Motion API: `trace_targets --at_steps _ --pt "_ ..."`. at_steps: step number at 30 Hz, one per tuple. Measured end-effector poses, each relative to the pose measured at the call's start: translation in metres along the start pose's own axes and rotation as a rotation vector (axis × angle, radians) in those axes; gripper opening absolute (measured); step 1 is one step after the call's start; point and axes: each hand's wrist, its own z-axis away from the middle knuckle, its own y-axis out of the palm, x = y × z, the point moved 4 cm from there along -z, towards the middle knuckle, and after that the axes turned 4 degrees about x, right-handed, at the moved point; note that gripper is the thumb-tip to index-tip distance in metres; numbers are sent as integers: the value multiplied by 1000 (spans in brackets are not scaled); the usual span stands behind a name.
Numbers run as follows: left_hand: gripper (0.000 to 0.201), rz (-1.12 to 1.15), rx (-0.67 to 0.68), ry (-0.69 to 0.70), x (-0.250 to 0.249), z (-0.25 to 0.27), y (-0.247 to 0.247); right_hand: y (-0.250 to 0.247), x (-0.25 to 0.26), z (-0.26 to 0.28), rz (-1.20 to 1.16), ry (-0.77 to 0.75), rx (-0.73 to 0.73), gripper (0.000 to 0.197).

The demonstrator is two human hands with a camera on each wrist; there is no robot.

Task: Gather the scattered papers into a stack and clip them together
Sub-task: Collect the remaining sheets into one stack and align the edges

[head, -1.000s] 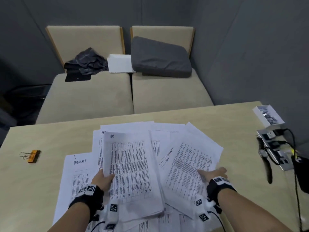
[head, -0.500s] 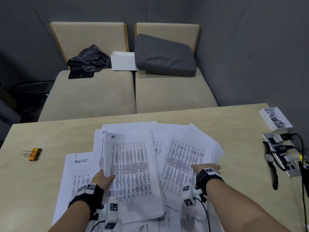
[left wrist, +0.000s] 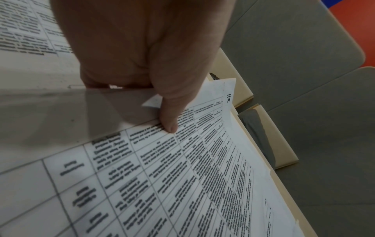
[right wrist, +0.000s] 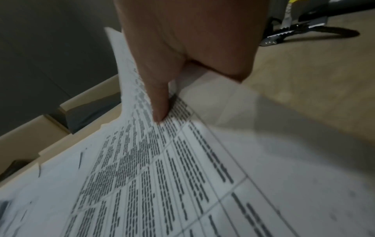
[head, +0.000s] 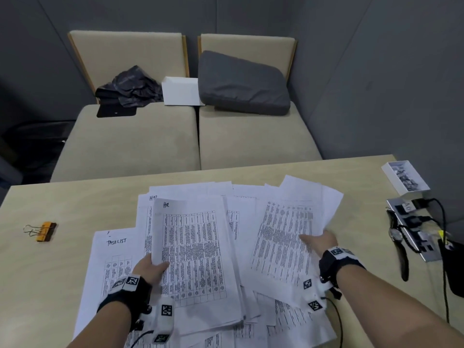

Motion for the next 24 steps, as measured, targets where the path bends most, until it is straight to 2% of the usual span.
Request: trace_targets --at_steps 4,6,13,20,24 --pt "33 -13 -20 5 -1 2 -1 11 -4 3 79 2 144 55" --pt "31 -13 -23 5 0 1 -1 19 1 6 115 -17 158 54" --pt "25 5 -16 9 -1 2 0 29 9 11 238 55 188 83" --pt "31 -24 13 7 2 -2 -1 -10 48 10 197 -73 -55 48" --pt "29 -11 31 7 1 -1 -2 -38 91 13 133 -282 -232 28"
